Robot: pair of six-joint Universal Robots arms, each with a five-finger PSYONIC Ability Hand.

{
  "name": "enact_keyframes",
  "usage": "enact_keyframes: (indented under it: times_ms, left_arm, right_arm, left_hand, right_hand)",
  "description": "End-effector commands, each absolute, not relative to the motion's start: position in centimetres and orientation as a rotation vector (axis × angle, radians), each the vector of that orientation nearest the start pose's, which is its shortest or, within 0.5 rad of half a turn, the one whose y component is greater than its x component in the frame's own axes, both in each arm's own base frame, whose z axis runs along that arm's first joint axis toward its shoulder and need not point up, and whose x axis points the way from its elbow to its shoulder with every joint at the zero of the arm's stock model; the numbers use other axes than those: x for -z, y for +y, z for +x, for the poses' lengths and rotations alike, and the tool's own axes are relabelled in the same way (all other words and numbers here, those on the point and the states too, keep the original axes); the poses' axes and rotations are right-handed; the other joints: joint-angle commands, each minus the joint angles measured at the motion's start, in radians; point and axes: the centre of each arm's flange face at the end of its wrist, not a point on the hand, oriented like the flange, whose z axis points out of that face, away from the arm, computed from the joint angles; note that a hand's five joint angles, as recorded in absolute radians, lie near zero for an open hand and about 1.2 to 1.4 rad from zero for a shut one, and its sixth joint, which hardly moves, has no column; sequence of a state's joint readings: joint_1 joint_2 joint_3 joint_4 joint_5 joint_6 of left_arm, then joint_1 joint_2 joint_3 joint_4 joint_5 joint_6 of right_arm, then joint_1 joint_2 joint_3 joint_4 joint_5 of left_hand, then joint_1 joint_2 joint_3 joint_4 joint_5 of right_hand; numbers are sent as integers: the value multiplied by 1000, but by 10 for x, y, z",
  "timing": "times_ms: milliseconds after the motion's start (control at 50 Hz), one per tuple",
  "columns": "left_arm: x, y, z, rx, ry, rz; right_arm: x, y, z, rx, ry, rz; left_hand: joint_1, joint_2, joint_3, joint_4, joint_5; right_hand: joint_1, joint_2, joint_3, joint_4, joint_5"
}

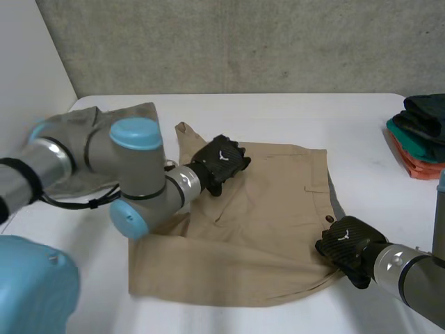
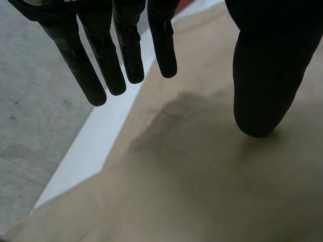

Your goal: Fold the laundry.

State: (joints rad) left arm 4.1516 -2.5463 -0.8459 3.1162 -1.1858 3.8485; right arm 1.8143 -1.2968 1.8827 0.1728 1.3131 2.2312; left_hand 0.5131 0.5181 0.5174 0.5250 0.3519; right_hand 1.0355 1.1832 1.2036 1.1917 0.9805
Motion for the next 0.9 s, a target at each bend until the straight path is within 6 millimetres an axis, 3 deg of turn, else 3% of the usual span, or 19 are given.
enact_keyframes:
  times_ms: [20, 100, 160, 240, 340, 420, 500, 620, 640, 660, 720, 820, 900]
  left_arm:
    - [-109, -318, -395, 2007, 1909, 1914]
    - [-103, -323, -396, 1981, 1932, 1910]
    - [-106, -323, -394, 1962, 1937, 1890]
    - [-111, -325, -386, 1911, 1953, 1788]
    - [-137, -328, -372, 1889, 1873, 1622]
    - [-147, -322, -351, 1810, 1813, 1549]
    - [-147, -316, -329, 1730, 1849, 1489]
    - [-130, -300, -318, 1625, 1915, 1478]
    - [-129, -299, -317, 1615, 1919, 1478]
    - [-128, -298, -315, 1600, 1925, 1466]
    - [-130, -297, -315, 1603, 1925, 1444]
    - [-161, -303, -315, 1743, 1903, 1330]
    - [-170, -302, -314, 1810, 1927, 1272]
  right_arm:
    - [-144, -205, 210, 1294, 2342, -1703]
    - [-143, -205, 210, 1296, 2339, -1704]
    - [-143, -205, 210, 1299, 2341, -1703]
    - [-143, -205, 210, 1301, 2338, -1704]
    - [-143, -205, 210, 1301, 2338, -1705]
    - [-143, -205, 210, 1301, 2337, -1706]
    - [-143, -205, 210, 1301, 2337, -1706]
    - [-143, -204, 210, 1294, 2338, -1706]
    - [-142, -204, 210, 1292, 2339, -1706]
    - [-142, -204, 210, 1291, 2340, -1704]
    - [-142, -203, 210, 1289, 2339, -1706]
    - [-142, -203, 210, 1289, 2340, -1704]
    - [-142, -203, 210, 1289, 2340, -1704]
  left_hand:
    - [173, 168, 169, 161, 160]
    - [407, 402, 403, 395, 394]
    - [882, 877, 878, 870, 869]
    - [883, 878, 879, 871, 870]
    - [883, 878, 879, 871, 870]
    - [883, 878, 879, 871, 870]
    - [883, 878, 879, 871, 870]
    - [883, 878, 879, 871, 870]
    - [825, 820, 821, 814, 812]
    - [566, 561, 562, 554, 553]
    - [162, 157, 158, 150, 149]
    - [108, 104, 104, 97, 95]
    - [109, 104, 104, 97, 95]
  right_hand:
    - [361, 213, 193, 205, 241]
    - [361, 213, 193, 205, 241]
    - [361, 213, 193, 205, 241]
    - [361, 213, 193, 205, 241]
    - [361, 213, 193, 205, 241]
    - [361, 213, 193, 205, 241]
    - [361, 213, 193, 205, 241]
    - [361, 213, 193, 205, 241]
    - [361, 213, 193, 205, 241]
    - [361, 213, 193, 205, 241]
    - [361, 213, 193, 205, 241]
    - [361, 213, 193, 205, 241]
    - [361, 213, 193, 205, 241]
